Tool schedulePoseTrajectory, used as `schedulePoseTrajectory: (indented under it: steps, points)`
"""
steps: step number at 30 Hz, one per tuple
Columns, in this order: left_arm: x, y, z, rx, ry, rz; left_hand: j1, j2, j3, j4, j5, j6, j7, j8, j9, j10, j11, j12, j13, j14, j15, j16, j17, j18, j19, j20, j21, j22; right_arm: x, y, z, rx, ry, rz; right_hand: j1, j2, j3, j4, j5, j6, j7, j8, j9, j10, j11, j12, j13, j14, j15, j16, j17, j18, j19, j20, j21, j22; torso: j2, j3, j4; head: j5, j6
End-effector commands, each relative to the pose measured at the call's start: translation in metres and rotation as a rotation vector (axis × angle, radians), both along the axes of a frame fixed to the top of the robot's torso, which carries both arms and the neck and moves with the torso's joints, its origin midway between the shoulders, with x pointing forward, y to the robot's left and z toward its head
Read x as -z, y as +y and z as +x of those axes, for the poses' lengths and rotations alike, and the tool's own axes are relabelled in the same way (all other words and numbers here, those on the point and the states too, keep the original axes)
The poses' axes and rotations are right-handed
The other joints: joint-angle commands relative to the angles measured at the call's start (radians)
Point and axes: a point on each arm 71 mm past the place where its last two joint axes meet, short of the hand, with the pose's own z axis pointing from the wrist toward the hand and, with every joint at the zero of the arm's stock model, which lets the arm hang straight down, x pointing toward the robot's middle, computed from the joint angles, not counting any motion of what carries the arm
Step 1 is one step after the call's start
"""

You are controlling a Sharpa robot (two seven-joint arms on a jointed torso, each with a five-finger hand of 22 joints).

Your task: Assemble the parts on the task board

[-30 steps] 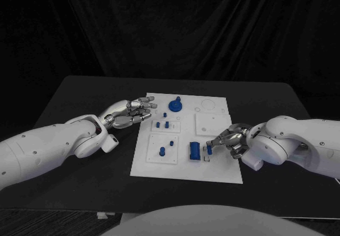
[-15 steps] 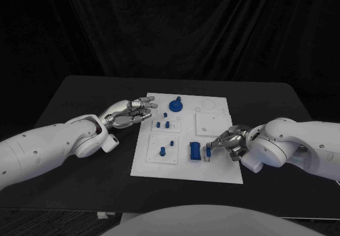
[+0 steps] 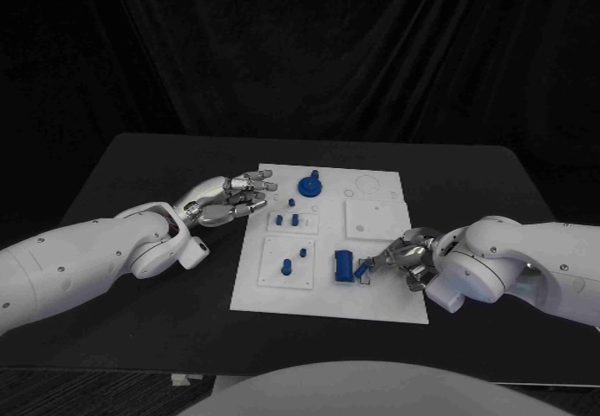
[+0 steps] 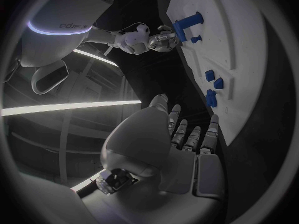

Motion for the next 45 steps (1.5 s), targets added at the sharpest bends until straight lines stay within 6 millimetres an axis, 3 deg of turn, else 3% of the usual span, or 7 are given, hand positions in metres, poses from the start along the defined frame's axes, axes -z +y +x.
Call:
schedulePoseTrajectory:
  steps: [1,20,29,36,40,44,45]
  points:
    - [-0.0006,-0.0021,-0.0007,0.008,0.000,-0.018,0.008,0.002,0.004,0.000,0.006,-0.001,0.005,0.006,0.000,0.001,0.005,0.000,0.001,0.000,-0.008,0.000,0.000,-0.004,0.005,0.002,0.003,0.000,0.0017,-0.0019,-0.0013,-0.001,0.003,-0.022,-0.006,-0.001,0.002,-0.007,-0.002,-0.009,-0.002,-0.004,0.001,0.102,0.006,0.003,0.263,0.094,0.009,-0.005,0.223,0.010,-0.007,0.001,-0.006,0.127,0.000,0.0004,-0.0004,-0.001,0.000]
    - [0.0000,-0.0027,-0.0006,0.011,0.008,-0.016,0.008,0.002,0.004,0.000,0.006,-0.002,0.004,0.006,0.000,0.000,0.005,-0.001,0.001,0.002,-0.007,0.000,0.001,-0.004,0.006,0.002,0.004,0.001,0.0019,-0.0003,0.0039,-0.023,-0.049,-0.061,-0.007,0.010,0.009,-0.022,-0.011,-0.022,0.001,-0.007,0.005,0.102,0.008,0.003,0.263,0.095,0.010,-0.004,0.226,0.012,-0.008,0.002,-0.017,0.122,0.000,0.0007,-0.0005,0.000,0.000]
    - [0.0007,-0.0031,-0.0006,0.014,0.013,-0.014,0.008,0.002,0.004,0.000,0.006,-0.002,0.004,0.006,0.000,0.000,0.005,-0.001,0.001,0.002,-0.007,0.000,0.001,-0.004,0.006,0.002,0.004,0.001,0.0028,0.0043,0.0067,-0.030,-0.062,-0.068,0.002,0.021,0.013,-0.050,-0.011,-0.045,0.003,0.014,0.021,0.102,0.009,0.003,0.263,0.095,0.010,-0.004,0.227,0.013,-0.009,0.002,-0.028,0.118,0.001,0.0003,-0.0002,-0.003,0.000]
    - [0.0011,-0.0032,-0.0007,0.014,0.016,-0.013,0.008,0.002,0.004,0.000,0.006,-0.002,0.004,0.006,0.000,0.000,0.005,-0.001,0.001,0.002,-0.007,0.000,0.001,-0.004,0.006,0.002,0.004,0.001,0.0027,0.0053,0.0079,-0.010,-0.074,-0.068,0.015,0.042,0.026,-0.102,0.030,-0.076,-0.001,0.081,0.064,0.102,0.006,0.003,0.263,0.095,0.008,-0.004,0.227,0.013,-0.006,0.000,-0.035,0.116,0.000,0.0004,-0.0005,-0.003,0.000]
    - [0.0013,-0.0033,-0.0008,0.015,0.018,-0.012,0.008,0.003,0.005,0.000,0.006,-0.004,0.004,0.006,-0.001,-0.001,0.004,-0.002,0.001,0.003,-0.005,0.001,0.001,-0.004,0.006,0.002,0.004,0.001,0.0024,0.0050,0.0080,0.010,-0.077,-0.063,0.022,0.054,0.039,-0.138,0.061,-0.094,-0.005,0.138,0.099,0.102,0.001,0.003,0.263,0.095,0.004,-0.005,0.227,0.014,-0.005,-0.004,-0.040,0.116,0.001,0.0006,-0.0007,-0.004,0.000]
    - [0.0016,-0.0035,-0.0008,0.016,0.021,-0.011,0.008,0.003,0.005,0.000,0.006,-0.004,0.004,0.006,-0.001,-0.001,0.004,-0.002,0.001,0.003,-0.005,0.001,0.001,-0.004,0.006,0.002,0.004,0.001,0.0023,0.0046,0.0078,0.028,-0.076,-0.056,0.023,0.058,0.044,-0.153,0.075,-0.099,-0.009,0.168,0.117,0.102,-0.003,0.003,0.263,0.095,0.002,-0.005,0.227,0.014,-0.004,-0.006,-0.041,0.117,0.000,0.0006,-0.0004,-0.004,0.000]
    - [0.0017,-0.0036,-0.0009,0.016,0.021,-0.010,0.008,0.003,0.005,0.000,0.006,-0.004,0.004,0.006,-0.001,-0.001,0.004,-0.002,0.001,0.003,-0.005,0.001,0.001,-0.004,0.006,0.002,0.004,0.001,0.0023,0.0045,0.0077,0.032,-0.076,-0.055,0.021,0.061,0.048,-0.163,0.087,-0.105,-0.012,0.191,0.131,0.102,-0.005,0.003,0.263,0.095,0.000,-0.006,0.227,0.014,-0.003,-0.008,-0.041,0.117,0.000,0.0006,-0.0002,-0.005,0.000]
